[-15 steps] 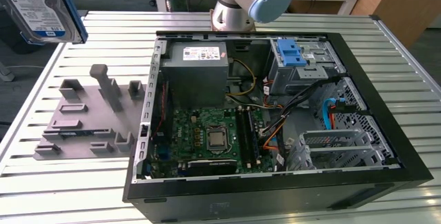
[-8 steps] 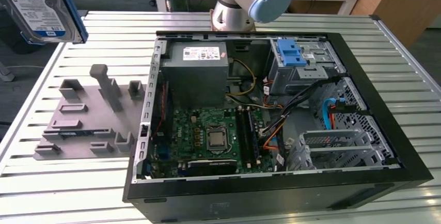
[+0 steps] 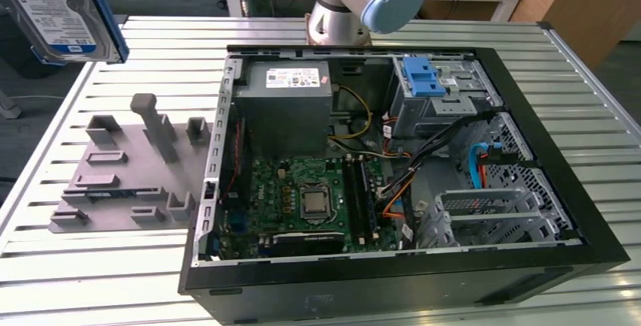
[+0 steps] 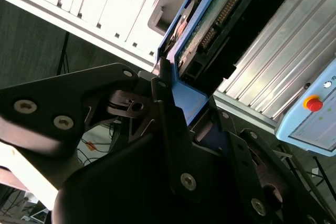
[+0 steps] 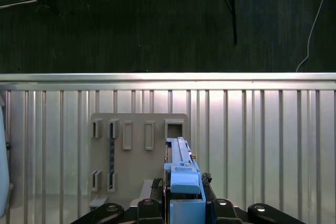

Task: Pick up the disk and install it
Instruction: 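Pick up the disk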

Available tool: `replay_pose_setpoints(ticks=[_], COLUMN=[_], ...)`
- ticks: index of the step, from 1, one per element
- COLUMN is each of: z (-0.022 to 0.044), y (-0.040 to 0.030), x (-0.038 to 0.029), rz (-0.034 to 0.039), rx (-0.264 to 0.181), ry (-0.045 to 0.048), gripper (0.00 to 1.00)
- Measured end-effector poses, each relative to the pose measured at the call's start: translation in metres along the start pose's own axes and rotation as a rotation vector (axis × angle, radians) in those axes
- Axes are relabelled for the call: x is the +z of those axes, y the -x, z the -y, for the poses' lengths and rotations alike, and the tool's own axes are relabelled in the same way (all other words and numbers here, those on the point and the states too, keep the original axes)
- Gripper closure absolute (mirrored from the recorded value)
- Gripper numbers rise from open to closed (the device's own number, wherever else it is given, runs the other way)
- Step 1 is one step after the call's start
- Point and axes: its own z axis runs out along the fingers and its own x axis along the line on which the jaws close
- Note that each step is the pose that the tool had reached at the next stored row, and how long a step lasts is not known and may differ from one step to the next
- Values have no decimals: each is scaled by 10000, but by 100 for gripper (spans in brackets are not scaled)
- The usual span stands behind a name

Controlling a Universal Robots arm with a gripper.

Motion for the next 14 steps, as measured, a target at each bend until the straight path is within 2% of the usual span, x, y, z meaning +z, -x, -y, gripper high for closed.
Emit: replay_pose_setpoints(ticks=[14], z=[24], y=[0], x=[0], rz=[0], rx=[0], ry=[1], gripper=[64])
